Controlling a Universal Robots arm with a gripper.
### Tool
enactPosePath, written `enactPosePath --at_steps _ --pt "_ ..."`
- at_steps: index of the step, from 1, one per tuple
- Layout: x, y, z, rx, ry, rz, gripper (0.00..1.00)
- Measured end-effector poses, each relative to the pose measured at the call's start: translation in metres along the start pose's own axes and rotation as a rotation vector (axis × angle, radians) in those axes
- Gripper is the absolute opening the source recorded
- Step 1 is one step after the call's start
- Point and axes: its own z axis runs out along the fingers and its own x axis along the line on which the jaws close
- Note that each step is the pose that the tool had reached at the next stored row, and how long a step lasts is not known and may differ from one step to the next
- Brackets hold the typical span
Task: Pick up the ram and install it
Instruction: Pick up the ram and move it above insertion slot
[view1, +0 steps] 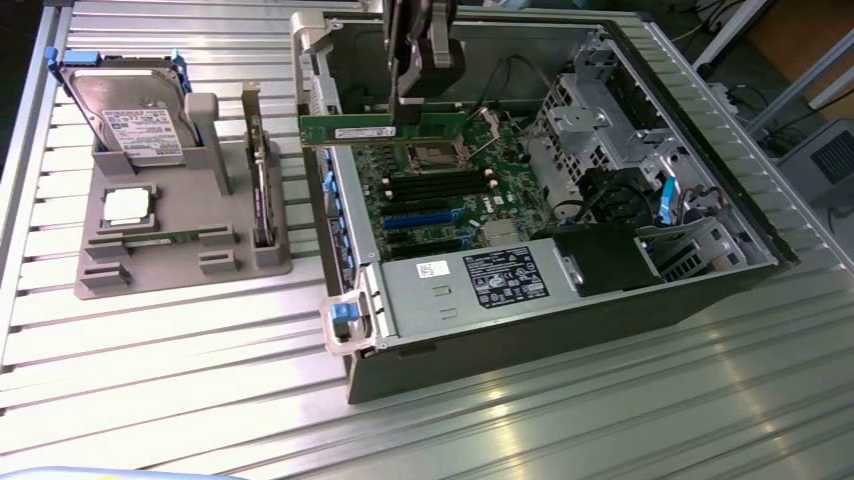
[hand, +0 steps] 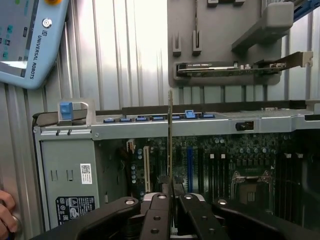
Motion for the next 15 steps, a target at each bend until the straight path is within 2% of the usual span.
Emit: enactPosePath --at_steps 15 --pt "-0.001 -0.0268 0.0008 0.0002 0.0042 0.0 0.12"
